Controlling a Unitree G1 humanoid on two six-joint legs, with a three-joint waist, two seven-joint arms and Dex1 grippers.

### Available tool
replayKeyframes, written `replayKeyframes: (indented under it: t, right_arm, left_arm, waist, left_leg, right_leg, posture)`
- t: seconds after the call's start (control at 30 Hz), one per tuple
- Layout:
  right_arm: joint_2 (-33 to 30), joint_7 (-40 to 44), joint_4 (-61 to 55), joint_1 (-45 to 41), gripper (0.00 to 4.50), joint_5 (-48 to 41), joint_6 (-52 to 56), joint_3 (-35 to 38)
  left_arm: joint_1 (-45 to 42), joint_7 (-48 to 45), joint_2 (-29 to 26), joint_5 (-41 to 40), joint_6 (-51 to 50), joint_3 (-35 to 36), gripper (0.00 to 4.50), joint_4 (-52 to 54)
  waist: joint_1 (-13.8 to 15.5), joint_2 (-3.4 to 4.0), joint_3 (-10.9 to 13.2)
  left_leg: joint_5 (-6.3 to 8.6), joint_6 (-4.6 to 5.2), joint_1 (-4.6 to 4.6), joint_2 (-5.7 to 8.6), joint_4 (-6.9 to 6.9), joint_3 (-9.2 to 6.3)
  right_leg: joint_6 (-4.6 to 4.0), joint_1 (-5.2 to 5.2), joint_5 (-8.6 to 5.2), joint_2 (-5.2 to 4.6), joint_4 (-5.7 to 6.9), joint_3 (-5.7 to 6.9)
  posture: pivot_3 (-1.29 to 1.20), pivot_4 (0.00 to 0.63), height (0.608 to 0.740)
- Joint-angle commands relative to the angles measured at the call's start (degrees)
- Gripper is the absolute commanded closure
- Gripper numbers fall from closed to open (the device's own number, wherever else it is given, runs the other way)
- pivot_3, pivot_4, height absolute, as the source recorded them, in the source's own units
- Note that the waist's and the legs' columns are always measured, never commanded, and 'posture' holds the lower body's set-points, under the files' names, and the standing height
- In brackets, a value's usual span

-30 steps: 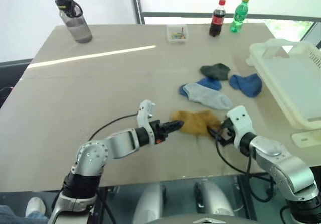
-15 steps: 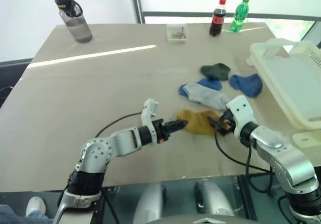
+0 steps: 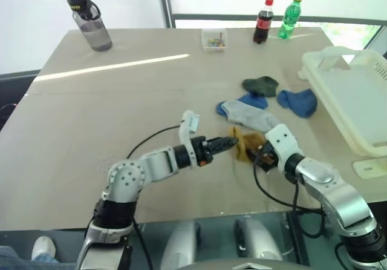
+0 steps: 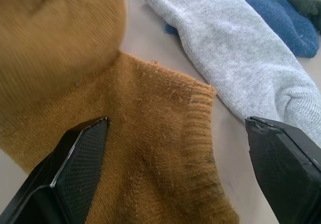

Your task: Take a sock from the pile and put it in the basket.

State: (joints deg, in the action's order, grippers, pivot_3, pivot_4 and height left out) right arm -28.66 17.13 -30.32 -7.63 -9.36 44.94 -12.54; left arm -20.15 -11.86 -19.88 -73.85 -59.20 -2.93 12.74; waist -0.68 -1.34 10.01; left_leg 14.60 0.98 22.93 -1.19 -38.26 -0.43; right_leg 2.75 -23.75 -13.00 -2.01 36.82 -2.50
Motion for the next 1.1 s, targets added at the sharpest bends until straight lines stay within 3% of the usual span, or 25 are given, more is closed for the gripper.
replayKeyframes:
  t: [0.03,0.2,0.5,0.8,0.93,1.1]
  right_arm:
    - [1.1,0.3,0.0,-0.4,0.00,0.8,0.7,-0.6]
    - [2.9,0.1,-1.0,-0.9,0.00,0.7,1.9,0.9]
    - [1.7,3.3,-12.0,-2.4,0.00,-7.5,12.3,11.2]
    - [-4.7,10.5,-17.4,5.6,0.00,-18.1,22.4,28.6]
    - [3.4,7.3,-15.8,3.7,0.00,-24.5,29.5,37.3]
    - [15.1,0.9,-14.0,-1.2,0.00,-27.3,34.4,40.6]
  left_arm:
    - [-2.6,-5.0,2.2,2.7,0.3,-1.6,2.17,-1.4]
    - [-4.9,-10.0,4.4,7.7,0.5,-3.5,2.17,-4.5]
    - [-9.6,-17.2,7.5,16.3,1.2,-4.7,2.17,-13.1]
    - [-10.4,-22.7,9.7,21.2,0.8,-4.9,2.17,-16.3]
    - [-10.3,-25.3,9.9,22.0,0.0,-5.1,2.17,-16.3]
    - [-10.2,-29.4,10.1,22.3,-0.5,-5.5,2.17,-16.0]
  waist:
    - [0.0,0.00,0.0]
    - [-0.2,0.00,0.0]
    - [0.0,0.00,0.0]
    - [0.2,0.01,0.0]
    - [-0.3,0.02,0.0]
    - [-0.2,0.07,0.0]
  left_leg:
    - [0.00,0.00,0.00,0.00,0.00,0.01]
    - [0.00,0.00,0.00,0.00,0.00,0.00]
    - [0.00,0.01,0.05,0.00,-0.02,-0.05]
    - [0.01,0.02,0.10,0.01,-0.01,-0.10]
    - [0.01,0.02,0.07,-0.01,-0.02,-0.04]
    - [0.01,0.02,0.00,-0.08,-0.01,-0.10]
  right_leg:
    - [0.00,0.00,0.00,0.00,0.00,-0.01]
    - [0.01,0.00,0.01,0.02,0.00,-0.01]
    - [0.23,-0.01,0.13,0.03,0.00,0.03]
    - [0.23,-0.01,0.12,0.01,-0.03,0.07]
    - [0.24,-0.02,0.13,0.02,-0.02,0.02]
    - [0.24,-0.02,0.12,0.13,0.07,0.03]
  posture:
    - [0.00,0.150,0.740]
    - [0.00,0.150,0.740]
    - [0.00,0.150,0.740]
    - [0.00,0.150,0.740]
    - [0.00,0.150,0.740]
    - [0.00,0.150,0.740]
